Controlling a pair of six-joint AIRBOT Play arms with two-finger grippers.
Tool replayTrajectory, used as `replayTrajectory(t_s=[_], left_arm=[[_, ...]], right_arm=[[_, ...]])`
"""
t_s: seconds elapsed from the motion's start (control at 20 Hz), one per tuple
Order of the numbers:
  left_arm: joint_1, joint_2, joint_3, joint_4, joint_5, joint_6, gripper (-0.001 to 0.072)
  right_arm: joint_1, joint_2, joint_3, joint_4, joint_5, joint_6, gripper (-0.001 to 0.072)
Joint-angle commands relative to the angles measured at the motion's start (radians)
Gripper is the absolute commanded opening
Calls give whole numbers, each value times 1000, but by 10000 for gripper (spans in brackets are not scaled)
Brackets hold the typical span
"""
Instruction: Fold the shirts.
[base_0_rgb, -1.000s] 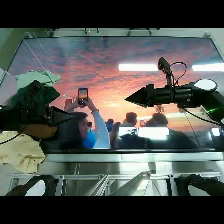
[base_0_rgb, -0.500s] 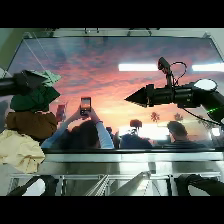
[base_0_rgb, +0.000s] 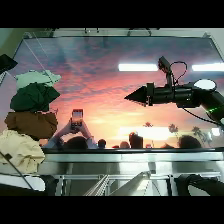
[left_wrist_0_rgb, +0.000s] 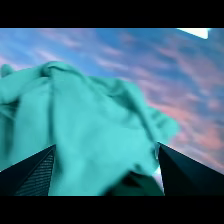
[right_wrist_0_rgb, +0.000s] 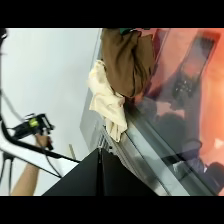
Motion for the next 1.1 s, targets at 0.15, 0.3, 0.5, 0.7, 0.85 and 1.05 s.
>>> replayTrajectory(t_s=[0.15, 0.3, 0.5, 0.7, 0.85, 1.05], left_arm=[[43, -421, 298, 35, -109, -36, 712], [19, -419, 238, 33, -64, -6, 664], [-35, -390, 325, -161, -173, 64, 33], [-71, -169, 282, -676, -202, 161, 30], [-135, 22, 230, -967, -363, 206, 31], [-296, 144, 230, -911, -627, 61, 27]], right_arm=[[1, -1, 0, 25, -1, 0, 23], [1, -1, 0, 26, -1, 0, 23], [1, -1, 0, 28, -2, -7, 23], [1, -1, 0, 69, -1, -6, 23], [0, -1, 0, 218, 3, -3, 23], [-2, -1, 0, 380, 124, -4, 23]])
